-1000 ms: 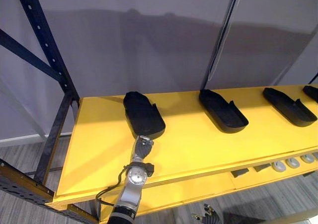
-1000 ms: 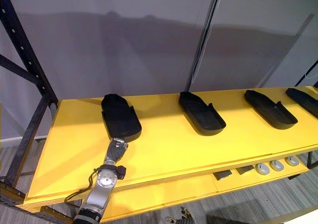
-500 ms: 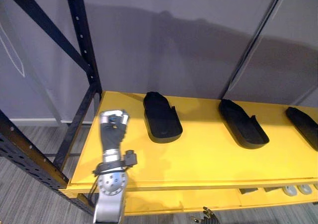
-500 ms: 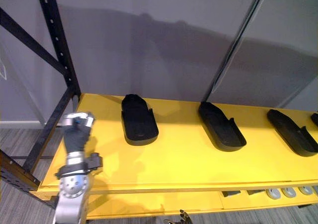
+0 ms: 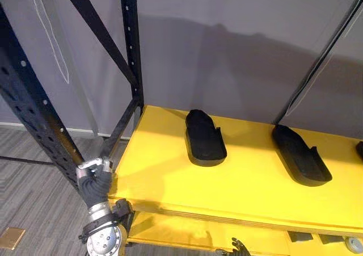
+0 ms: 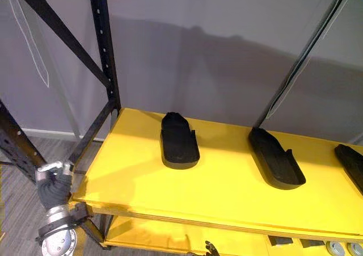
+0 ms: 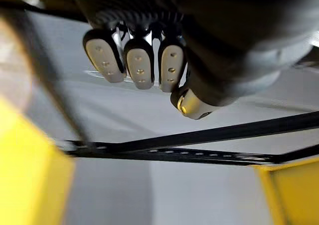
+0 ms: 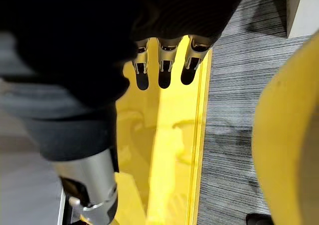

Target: Walk over and take plastic housings, then place them on the shelf

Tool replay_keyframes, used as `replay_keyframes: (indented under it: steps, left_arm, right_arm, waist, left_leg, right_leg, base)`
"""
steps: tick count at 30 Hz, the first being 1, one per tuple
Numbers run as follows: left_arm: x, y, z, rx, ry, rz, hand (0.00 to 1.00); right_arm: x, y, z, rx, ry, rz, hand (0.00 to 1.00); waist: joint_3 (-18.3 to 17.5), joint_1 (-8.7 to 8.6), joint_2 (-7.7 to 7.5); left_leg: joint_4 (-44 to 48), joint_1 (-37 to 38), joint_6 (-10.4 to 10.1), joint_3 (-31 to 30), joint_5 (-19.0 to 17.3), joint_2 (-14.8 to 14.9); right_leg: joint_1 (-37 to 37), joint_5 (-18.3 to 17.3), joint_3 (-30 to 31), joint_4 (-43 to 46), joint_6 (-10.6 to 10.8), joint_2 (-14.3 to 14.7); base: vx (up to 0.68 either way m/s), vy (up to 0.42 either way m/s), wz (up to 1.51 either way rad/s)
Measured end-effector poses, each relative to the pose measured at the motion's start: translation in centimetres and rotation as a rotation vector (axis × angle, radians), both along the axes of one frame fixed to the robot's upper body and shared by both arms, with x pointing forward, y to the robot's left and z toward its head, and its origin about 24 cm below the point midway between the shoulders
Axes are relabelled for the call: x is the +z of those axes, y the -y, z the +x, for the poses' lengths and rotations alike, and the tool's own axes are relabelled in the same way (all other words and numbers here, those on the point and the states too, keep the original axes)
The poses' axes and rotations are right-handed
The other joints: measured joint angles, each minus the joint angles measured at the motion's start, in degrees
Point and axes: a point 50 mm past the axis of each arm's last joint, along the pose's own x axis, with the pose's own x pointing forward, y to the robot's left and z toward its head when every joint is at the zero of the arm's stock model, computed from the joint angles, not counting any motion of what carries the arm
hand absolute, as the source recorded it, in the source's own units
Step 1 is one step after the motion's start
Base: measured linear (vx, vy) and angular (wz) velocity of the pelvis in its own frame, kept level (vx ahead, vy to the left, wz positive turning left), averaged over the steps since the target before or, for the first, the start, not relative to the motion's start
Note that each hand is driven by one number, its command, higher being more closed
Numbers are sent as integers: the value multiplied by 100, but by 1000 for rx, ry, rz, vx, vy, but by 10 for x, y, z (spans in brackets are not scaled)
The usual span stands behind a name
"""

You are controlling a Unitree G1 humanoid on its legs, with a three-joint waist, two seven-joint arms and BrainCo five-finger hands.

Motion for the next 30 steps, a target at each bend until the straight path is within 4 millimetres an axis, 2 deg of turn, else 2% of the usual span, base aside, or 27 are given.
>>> replay_keyframes:
  steps: [2, 5, 9, 14, 16, 19, 21, 24, 25, 27, 30]
  left_arm:
    - [-22, -1, -4, -14, -120, -10, 100]
    - [-37, -2, -10, -10, -202, -24, 100]
    - [-60, -3, -17, 15, -315, -30, 100]
    - [-70, -12, -24, 88, -363, -2, 100]
    - [-83, -20, -33, 142, -424, -7, 100]
    - [-92, -29, -36, 201, -461, 0, 100]
    - [-123, -36, -51, 255, -626, -40, 100]
    - [-164, -30, -82, 280, -863, -109, 100]
    - [-179, -25, -96, 276, -957, -139, 0]
    - [-187, -25, -106, 289, -1004, -168, 0]
    - [-198, -27, -113, 293, -1069, -190, 0]
  right_arm:
    - [0, 0, 1, 0, 4, 1, 0]
    - [2, -1, 3, -1, 13, 1, 0]
    - [3, 2, 6, 11, 24, -12, 0]
    - [3, 2, 5, 16, 23, -18, 0]
    - [3, 2, 6, 17, 24, -19, 0]
    - [4, 1, 6, 19, 27, -27, 0]
    - [6, 0, 11, 26, 46, -31, 0]
    - [7, -3, 13, 40, 57, -31, 0]
    - [8, -3, 14, 40, 60, -32, 0]
    - [8, -3, 14, 37, 61, -35, 0]
    - [8, 0, 15, 38, 61, -44, 0]
  waist:
    - [6, -6, -5]
    - [77, 1, -6]
    - [140, -10, 70]
    - [148, -15, 81]
    - [143, -16, 95]
    - [142, 3, 120]
    - [164, -24, 156]
    - [167, -19, 157]
    - [168, -19, 159]
    - [167, -20, 161]
    - [159, -21, 242]
  left_leg:
    - [131, -83, -17, 1, -43, -2]
    - [337, -198, -67, 9, -130, 7]
    - [663, -355, -97, 1, -246, 104]
    - [784, -365, -73, -8, -290, 52]
    - [822, -366, -42, -10, -318, 10]
    - [851, -372, -39, -12, -319, -51]
    - [854, -371, -34, -11, -319, -92]
    - [842, -365, -22, -8, -319, -120]
    - [828, -361, -20, -5, -318, -121]
    - [796, -339, -18, -1, -313, -114]
    - [637, -237, -32, 50, -265, -113]
  right_leg:
    - [-8, -101, -9, -1, 39, -19]
    - [-19, -288, -18, -1, 24, -31]
    - [-19, -418, -99, 32, -59, 47]
    - [5, -547, -156, 167, -52, 6]
    - [19, -573, -160, 182, -35, -44]
    - [20, -598, -197, 218, 4, -134]
    - [16, -606, -206, 232, 17, -182]
    - [10, -607, -213, 231, 19, -209]
    - [6, -607, -213, 224, 19, -209]
    - [-1, -607, -216, 199, 19, -198]
    - [1, -606, -174, 169, 20, -192]
  base:
    - [-19, -55, -1]
    - [-14, -72, -1]
    - [-9, -58, 1]
    - [25, 5, 7]
    - [20, 50, 6]
    - [-9, 63, 5]
    - [-31, 50, 1]
    - [-15, 25, 0]
    - [0, 0, 0]
    - [0, 0, 0]
    - [8, -8, -8]
